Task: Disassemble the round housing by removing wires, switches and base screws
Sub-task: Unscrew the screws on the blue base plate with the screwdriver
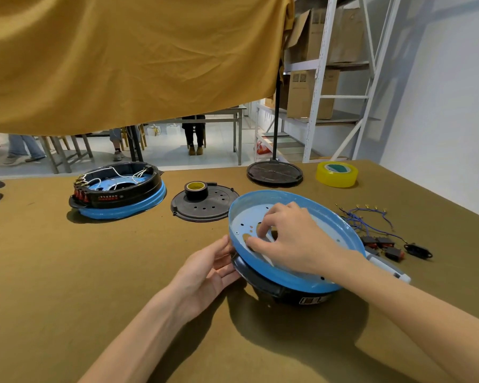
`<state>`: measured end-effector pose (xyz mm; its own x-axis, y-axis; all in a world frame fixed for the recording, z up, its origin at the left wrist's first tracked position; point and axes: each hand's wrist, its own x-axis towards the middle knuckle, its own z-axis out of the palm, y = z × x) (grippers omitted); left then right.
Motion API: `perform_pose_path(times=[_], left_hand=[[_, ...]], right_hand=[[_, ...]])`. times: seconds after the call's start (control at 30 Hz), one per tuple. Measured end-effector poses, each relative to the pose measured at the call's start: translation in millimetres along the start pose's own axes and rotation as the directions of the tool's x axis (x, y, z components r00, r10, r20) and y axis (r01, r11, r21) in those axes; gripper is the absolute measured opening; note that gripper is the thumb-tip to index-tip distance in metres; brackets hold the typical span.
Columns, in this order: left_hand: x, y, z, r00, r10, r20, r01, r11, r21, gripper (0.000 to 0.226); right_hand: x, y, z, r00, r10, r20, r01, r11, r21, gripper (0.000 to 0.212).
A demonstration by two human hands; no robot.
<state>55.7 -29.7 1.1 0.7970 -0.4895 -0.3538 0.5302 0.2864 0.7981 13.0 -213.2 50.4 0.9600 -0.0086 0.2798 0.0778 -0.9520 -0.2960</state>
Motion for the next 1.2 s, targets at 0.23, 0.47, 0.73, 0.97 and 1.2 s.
perform_pose_path(times=[0.23,0.47,0.73,0.97,1.2], left_hand=[[-2,2,3,0.997,0.066,-0.032,-0.064,0.996,0.058,0.060],[-5,8,0,0.999,-0.005,0.044,0.008,0.998,-0.056,0.061],[-2,7,0,0.999,0.036,0.038,-0.036,0.999,0.007,0.054],[4,4,0,0.999,0.050,0.009,-0.051,0.996,0.078,0.051],[7,-2,1,0.997,0.080,-0.008,-0.079,0.994,0.080,0.051]], right_hand=[[1,1,5,0.994,-0.070,-0.079,0.079,0.990,0.120,0.028],[20,-2,12,0.990,-0.120,-0.071,0.136,0.949,0.284,0.015],[32,-10,-7,0.953,-0.302,0.019,0.301,0.953,0.042,0.009],[43,-26,-29,0.900,-0.269,0.343,0.355,0.909,-0.217,0.023],[47,-21,-40,0.889,-0.290,0.354,0.383,0.896,-0.226,0.021]])
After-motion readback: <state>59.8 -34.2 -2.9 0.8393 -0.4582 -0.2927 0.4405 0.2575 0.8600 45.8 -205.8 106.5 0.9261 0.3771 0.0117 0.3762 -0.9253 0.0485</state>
